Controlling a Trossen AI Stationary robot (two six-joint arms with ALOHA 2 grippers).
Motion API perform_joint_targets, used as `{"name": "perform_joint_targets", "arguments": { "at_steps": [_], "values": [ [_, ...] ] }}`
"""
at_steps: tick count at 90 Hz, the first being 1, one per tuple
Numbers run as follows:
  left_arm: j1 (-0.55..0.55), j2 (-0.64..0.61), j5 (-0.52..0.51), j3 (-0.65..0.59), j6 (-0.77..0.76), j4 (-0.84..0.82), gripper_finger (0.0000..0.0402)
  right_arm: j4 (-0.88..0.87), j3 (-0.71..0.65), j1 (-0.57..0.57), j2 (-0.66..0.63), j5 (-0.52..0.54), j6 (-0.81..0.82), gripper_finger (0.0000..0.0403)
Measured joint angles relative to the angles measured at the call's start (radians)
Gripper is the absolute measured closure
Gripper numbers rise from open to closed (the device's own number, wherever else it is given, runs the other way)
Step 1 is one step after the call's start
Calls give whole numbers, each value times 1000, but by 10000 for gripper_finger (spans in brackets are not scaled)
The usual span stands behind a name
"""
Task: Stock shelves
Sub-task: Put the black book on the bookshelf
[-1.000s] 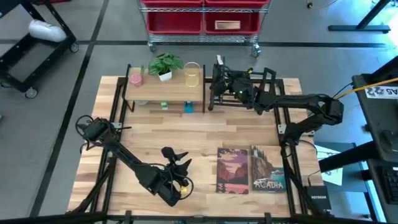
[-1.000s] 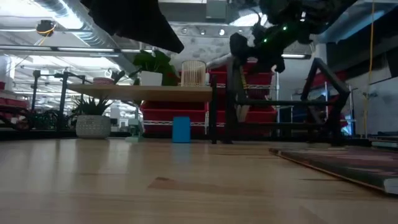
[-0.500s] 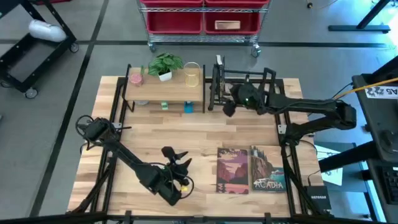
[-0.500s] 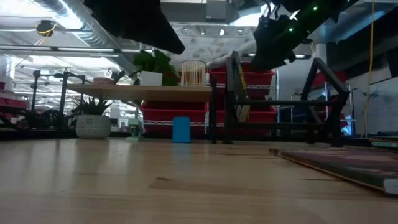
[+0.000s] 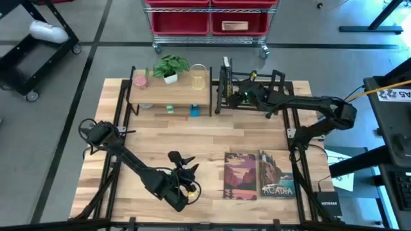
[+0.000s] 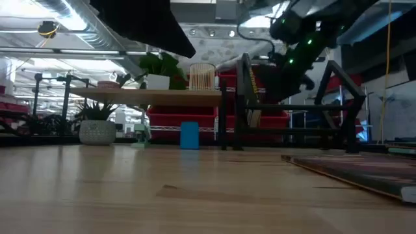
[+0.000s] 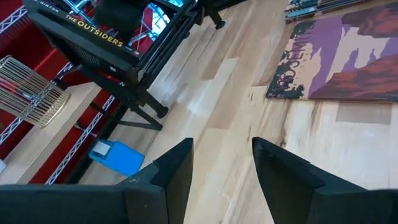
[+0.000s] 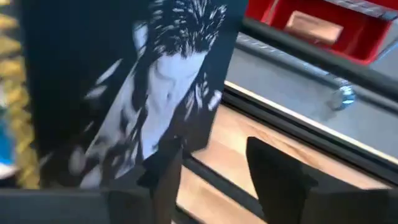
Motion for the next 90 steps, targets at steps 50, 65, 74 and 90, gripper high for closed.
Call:
{"name": "perform_joint_targets", "arguments": {
  "at_steps": [50,65,74,90],
  "values": [
    [0,0,4,0,11,0,249,243,0,-120,161,-257,-33,284],
    [0,0,6,0,19,0,249,230,0,-119,152,-276,-95,284],
    [0,0,6,0,19,-1,249,207,0,-118,112,-274,-139,284],
    [0,0,6,0,18,-1,249,82,0,-118,-24,-242,-206,284]
  ]
}}
